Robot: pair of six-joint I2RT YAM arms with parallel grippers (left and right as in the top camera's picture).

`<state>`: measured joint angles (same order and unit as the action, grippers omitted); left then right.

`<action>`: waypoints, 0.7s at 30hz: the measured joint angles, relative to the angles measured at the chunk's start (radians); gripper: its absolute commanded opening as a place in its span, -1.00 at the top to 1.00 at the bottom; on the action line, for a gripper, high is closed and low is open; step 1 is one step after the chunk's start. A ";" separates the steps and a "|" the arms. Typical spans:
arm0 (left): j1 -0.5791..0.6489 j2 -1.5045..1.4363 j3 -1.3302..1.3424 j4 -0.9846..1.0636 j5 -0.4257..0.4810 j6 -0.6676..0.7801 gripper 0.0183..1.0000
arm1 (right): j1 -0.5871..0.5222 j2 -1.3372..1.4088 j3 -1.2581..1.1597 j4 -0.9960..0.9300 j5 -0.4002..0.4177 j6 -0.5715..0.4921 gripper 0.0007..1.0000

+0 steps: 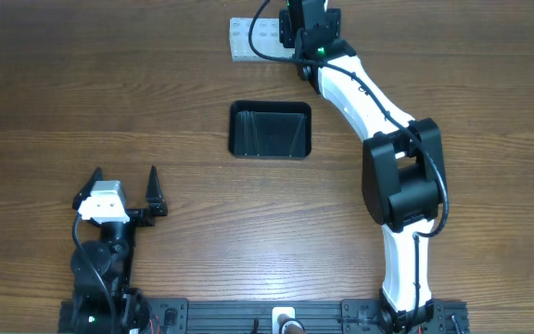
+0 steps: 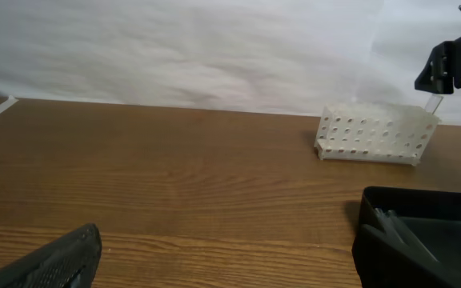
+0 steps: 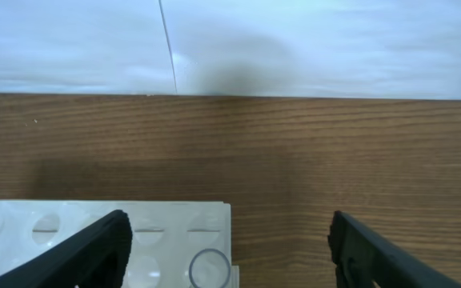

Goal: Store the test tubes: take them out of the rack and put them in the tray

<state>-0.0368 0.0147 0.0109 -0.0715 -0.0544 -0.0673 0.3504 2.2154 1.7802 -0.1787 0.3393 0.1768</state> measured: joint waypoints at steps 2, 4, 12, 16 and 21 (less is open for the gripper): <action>0.000 0.000 0.000 0.000 0.000 0.000 -1.00 | 0.000 0.003 0.000 0.000 0.000 0.002 -0.36; 0.000 0.000 0.000 0.000 0.000 0.000 -1.00 | 0.000 0.010 0.000 -0.001 0.000 0.001 -0.29; 0.000 0.000 0.000 0.000 0.000 0.000 -1.00 | 0.000 0.047 0.000 -0.001 -0.004 0.001 -0.04; 0.000 0.000 0.000 0.000 0.000 0.000 -1.00 | 0.001 0.049 0.000 0.004 -0.004 0.003 0.09; 0.000 0.000 0.000 0.000 0.000 0.000 -1.00 | 0.001 0.049 0.000 0.016 -0.007 0.002 0.37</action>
<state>-0.0368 0.0147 0.0109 -0.0715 -0.0544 -0.0677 0.3511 2.2642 1.7802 -0.1631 0.3321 0.1783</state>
